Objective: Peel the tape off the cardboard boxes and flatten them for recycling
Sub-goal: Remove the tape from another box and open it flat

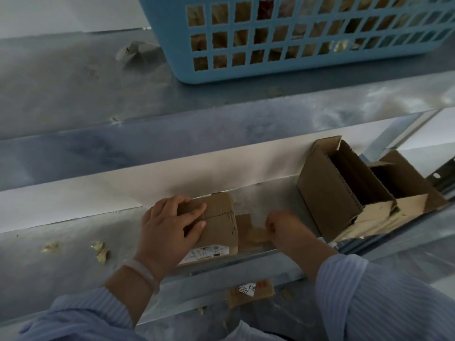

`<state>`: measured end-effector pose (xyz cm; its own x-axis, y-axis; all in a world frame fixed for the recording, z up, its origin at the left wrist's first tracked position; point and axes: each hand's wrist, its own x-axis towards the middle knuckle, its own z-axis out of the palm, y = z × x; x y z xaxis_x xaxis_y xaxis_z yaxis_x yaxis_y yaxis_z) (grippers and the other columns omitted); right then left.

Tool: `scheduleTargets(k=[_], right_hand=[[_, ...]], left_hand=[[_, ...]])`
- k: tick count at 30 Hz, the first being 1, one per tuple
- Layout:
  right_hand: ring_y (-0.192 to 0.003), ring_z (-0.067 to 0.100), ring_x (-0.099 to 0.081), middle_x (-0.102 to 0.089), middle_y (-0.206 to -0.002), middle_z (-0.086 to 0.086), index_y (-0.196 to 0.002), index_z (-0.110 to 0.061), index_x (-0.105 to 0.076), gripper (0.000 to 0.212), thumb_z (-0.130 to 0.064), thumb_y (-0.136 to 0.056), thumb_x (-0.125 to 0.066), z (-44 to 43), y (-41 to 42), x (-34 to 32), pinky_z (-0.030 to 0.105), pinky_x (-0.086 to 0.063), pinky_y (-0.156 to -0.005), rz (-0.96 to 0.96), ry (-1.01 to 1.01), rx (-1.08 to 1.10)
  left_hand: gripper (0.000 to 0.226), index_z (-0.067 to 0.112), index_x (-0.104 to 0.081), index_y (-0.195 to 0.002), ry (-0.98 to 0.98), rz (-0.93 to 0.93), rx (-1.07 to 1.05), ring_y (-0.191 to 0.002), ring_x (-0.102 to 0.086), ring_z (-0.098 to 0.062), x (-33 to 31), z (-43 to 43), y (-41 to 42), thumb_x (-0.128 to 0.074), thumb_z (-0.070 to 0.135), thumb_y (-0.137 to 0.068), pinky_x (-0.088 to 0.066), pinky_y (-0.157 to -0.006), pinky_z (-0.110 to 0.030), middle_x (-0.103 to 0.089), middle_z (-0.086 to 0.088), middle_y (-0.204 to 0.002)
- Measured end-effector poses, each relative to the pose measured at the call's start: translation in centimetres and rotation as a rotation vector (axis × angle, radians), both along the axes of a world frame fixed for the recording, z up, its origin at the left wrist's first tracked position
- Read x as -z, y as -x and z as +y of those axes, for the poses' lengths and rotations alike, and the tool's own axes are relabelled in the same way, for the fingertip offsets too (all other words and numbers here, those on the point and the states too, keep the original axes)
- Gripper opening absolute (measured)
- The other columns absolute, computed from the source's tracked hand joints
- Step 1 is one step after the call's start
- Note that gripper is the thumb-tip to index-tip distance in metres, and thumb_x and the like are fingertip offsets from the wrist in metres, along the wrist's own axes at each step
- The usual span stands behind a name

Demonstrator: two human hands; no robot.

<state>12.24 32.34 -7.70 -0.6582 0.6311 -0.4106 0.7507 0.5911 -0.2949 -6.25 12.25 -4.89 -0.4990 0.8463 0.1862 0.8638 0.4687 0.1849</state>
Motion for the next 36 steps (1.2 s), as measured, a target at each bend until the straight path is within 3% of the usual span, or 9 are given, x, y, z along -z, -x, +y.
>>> scheduleTargets(k=[9, 13, 15, 20, 24, 29, 32, 34, 36], right_hand=[[-0.08, 0.003, -0.058, -0.064, -0.088, -0.012, -0.096, -0.031, -0.06, 0.02, -0.038, -0.083, -0.073, 3.5, -1.7, -2.5, 0.016, -0.04, -0.059, 0.672, 0.066, 0.519], [-0.1, 0.024, -0.061, -0.066, -0.108, 0.006, -0.111, -0.021, -0.067, 0.02, -0.025, -0.095, -0.055, 4.7, -0.4, -2.3, 0.026, -0.045, -0.083, 0.614, -0.044, 0.476], [-0.102, 0.025, -0.06, -0.064, -0.114, 0.007, -0.129, -0.019, -0.056, 0.034, -0.017, -0.095, -0.052, 4.7, -0.1, -2.5, 0.024, -0.043, -0.079, 0.608, -0.008, 0.483], [-0.084, -0.001, -0.061, -0.063, -0.095, -0.015, -0.106, -0.037, -0.059, 0.016, -0.027, -0.094, -0.058, 0.5, 1.0, -3.6, 0.006, -0.041, -0.058, 0.739, 0.098, 0.325], [-0.086, -0.012, -0.058, -0.063, -0.101, -0.02, -0.115, -0.036, -0.063, 0.023, -0.034, -0.093, -0.058, -4.7, 1.9, -3.6, 0.002, -0.043, -0.068, 0.706, 0.15, 0.026], [-0.085, -0.013, -0.059, -0.066, -0.1, -0.02, -0.117, -0.03, -0.067, 0.025, -0.025, -0.095, -0.056, -6.3, 2.7, -2.9, -0.001, -0.041, -0.067, 0.709, 0.221, 0.082], [-0.085, -0.002, -0.065, -0.07, -0.091, -0.015, -0.1, -0.031, -0.072, 0.018, -0.027, -0.095, -0.054, -6.3, 3.0, -3.0, 0.02, -0.055, -0.079, 0.742, 0.42, 0.27], [-0.087, 0.012, -0.069, -0.073, -0.088, -0.006, -0.089, -0.025, -0.074, 0.022, -0.031, -0.095, -0.054, -6.3, 3.3, -3.4, 0.039, -0.055, -0.087, 0.752, 0.577, 0.385], [-0.088, 0.012, -0.067, -0.073, -0.087, -0.006, -0.087, -0.021, -0.076, 0.026, -0.033, -0.096, -0.054, -6.2, 3.6, -3.7, 0.032, -0.052, -0.086, 0.732, 0.62, 0.381]], left_hand=[[0.046, 0.04, -0.064, -0.119, -0.046, 0.022, 0.019, -0.106, -0.052, -0.021, 0.1, 0.0, 0.1, -0.04, 0.059, -0.085, -0.043, -0.088, -0.042, -0.055, 0.006, -0.117], [0.054, 0.028, -0.063, -0.123, -0.059, -0.014, 0.007, -0.107, -0.055, -0.021, -0.5, -0.1, -0.3, -0.042, 0.059, -0.084, -0.044, -0.093, -0.041, -0.059, 0.005, -0.118], [0.054, 0.023, -0.061, -0.12, -0.07, -0.042, 0.011, -0.106, -0.056, -0.019, -0.8, -0.1, -0.5, -0.042, 0.059, -0.084, -0.045, -0.093, -0.04, -0.061, 0.005, -0.116], [0.048, 0.02, -0.064, -0.118, -0.076, -0.21, 0.101, -0.121, -0.05, -0.018, -2.0, -0.8, 0.4, -0.04, 0.054, -0.093, -0.035, -0.104, -0.032, -0.057, 0.002, -0.132], [0.033, 0.018, -0.066, -0.114, -0.232, -0.094, -0.12, -0.108, -0.052, -0.022, -2.3, -3.1, 2.1, -0.052, 0.038, -0.092, -0.04, -0.096, -0.036, -0.058, -0.003, -0.119], [0.012, 0.022, -0.063, -0.088, -0.405, -0.804, -0.609, -0.083, -0.064, -0.021, -1.6, -5.4, 2.6, -0.054, 0.024, -0.095, -0.054, -0.07, -0.035, -0.066, -0.003, -0.09], [0.022, 0.008, -0.066, -0.085, -0.659, -1.234, -0.669, -0.076, -0.069, -0.017, -1.9, -6.3, 2.2, -0.048, 0.013, -0.098, -0.056, -0.064, -0.029, -0.069, -0.016, -0.094], [0.024, 0.004, -0.069, -0.089, -0.643, -1.305, -0.626, -0.085, -0.069, -0.02, -2.0, -6.9, 2.0, -0.049, 0.013, -0.098, -0.054, -0.071, -0.029, -0.07, -0.017, -0.098], [0.022, 0.008, -0.074, -0.089, -0.514, -1.247, -0.535, -0.096, -0.065, -0.021, -2.3, -7.3, 1.9, -0.054, 0.015, -0.095, -0.052, -0.08, -0.028, -0.068, -0.011, -0.104]])
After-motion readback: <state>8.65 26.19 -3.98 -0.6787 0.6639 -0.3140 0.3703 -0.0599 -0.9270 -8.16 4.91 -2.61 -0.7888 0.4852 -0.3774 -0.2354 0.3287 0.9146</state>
